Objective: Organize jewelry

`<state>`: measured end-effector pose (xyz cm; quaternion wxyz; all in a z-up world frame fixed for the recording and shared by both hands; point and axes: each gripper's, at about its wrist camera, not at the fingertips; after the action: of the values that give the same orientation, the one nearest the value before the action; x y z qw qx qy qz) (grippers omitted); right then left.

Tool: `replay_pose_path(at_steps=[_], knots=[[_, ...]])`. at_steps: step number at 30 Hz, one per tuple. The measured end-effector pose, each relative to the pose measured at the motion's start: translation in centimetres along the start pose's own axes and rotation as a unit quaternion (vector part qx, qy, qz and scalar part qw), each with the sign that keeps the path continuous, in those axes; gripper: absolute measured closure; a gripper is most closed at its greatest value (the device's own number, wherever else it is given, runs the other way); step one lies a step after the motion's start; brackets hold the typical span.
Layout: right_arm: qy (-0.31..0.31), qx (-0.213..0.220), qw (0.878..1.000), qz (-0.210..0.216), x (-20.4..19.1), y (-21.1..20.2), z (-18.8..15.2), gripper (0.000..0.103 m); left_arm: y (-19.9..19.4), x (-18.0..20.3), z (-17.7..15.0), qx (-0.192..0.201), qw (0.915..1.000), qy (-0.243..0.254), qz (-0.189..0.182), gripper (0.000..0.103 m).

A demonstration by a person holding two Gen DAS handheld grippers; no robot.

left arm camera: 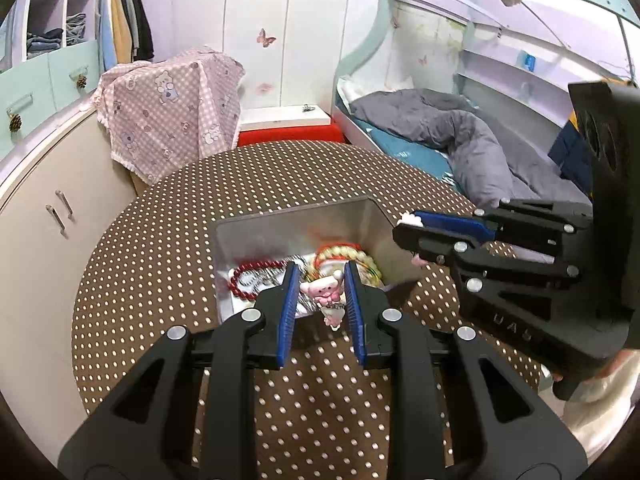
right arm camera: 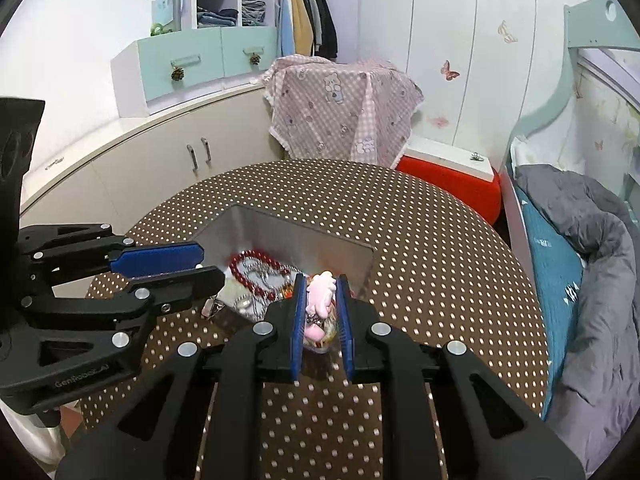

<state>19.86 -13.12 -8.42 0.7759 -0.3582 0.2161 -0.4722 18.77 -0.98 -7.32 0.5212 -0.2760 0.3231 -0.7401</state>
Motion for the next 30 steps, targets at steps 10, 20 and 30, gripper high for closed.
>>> replay_pose_path(at_steps=[10,20,30], knots=[[-0.006,-0.008,1.000,0.010,-0.5,1.0,1.1,0.079,0.7,-1.1,1.3,0.003,0.9999,-0.007,0.013,0.066],[0.030,-0.011,0.999,-0.004,1.4,0.7,0.5,0.056,0.9,-2.4,1.1,-0.002,0.9992,-0.028,0.027,0.035],[0.032,-0.004,0.999,-0.014,1.3,-0.4,0.0,0.047,0.4,-2.3,0.9,0.000,0.9990,-0.032,0.032,0.029]])
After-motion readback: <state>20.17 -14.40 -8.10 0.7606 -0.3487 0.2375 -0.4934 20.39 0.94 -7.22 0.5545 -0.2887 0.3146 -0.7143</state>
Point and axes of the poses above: each gripper's, at about its wrist camera, not at the fingertips, and y roughly the way its jaws point, x to its right, z to its top, and after that the axes turned 11 degrees about -x, right-handed
